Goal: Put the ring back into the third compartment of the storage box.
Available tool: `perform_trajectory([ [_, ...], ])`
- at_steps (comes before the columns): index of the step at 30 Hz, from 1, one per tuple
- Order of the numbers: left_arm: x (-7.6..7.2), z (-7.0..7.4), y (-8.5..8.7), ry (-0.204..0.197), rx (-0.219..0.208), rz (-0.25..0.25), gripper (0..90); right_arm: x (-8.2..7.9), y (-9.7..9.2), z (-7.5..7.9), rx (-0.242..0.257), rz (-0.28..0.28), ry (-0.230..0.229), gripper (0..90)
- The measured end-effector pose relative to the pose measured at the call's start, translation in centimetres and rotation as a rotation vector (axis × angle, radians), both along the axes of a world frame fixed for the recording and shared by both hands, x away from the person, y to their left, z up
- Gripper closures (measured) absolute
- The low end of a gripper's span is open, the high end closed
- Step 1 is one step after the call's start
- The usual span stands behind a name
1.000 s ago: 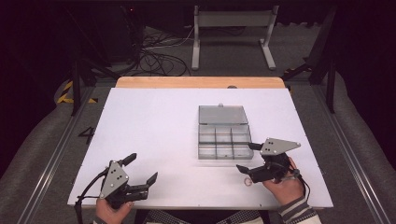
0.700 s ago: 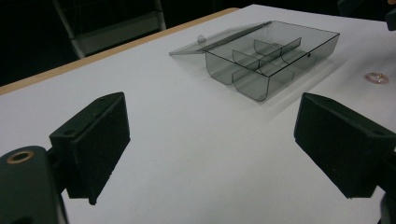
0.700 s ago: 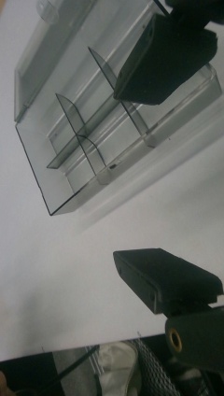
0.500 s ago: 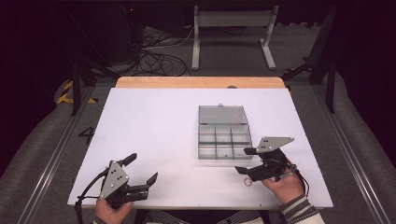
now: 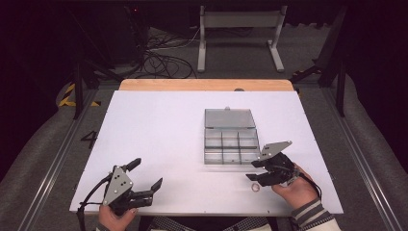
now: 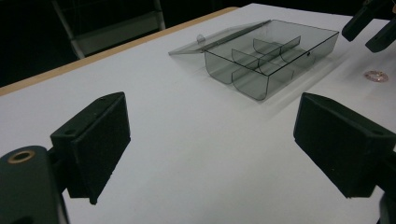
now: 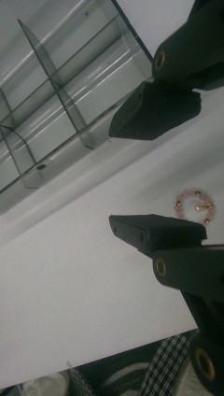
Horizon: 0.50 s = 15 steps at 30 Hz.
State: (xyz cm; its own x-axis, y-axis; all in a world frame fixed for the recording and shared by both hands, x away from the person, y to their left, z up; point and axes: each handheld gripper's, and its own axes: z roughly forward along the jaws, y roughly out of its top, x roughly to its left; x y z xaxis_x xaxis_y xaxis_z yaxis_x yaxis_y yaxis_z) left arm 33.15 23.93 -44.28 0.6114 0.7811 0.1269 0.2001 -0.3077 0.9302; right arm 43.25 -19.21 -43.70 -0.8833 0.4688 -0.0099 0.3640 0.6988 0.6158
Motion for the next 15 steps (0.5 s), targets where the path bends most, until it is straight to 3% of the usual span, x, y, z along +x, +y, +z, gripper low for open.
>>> perform_trajectory([
  [15, 0.03, -0.02, -0.04, -0.001, 0.005, 0.0, 11.6, -0.08, 0.34, -0.63, -0.121, 0.032, 0.049, 61.4],
])
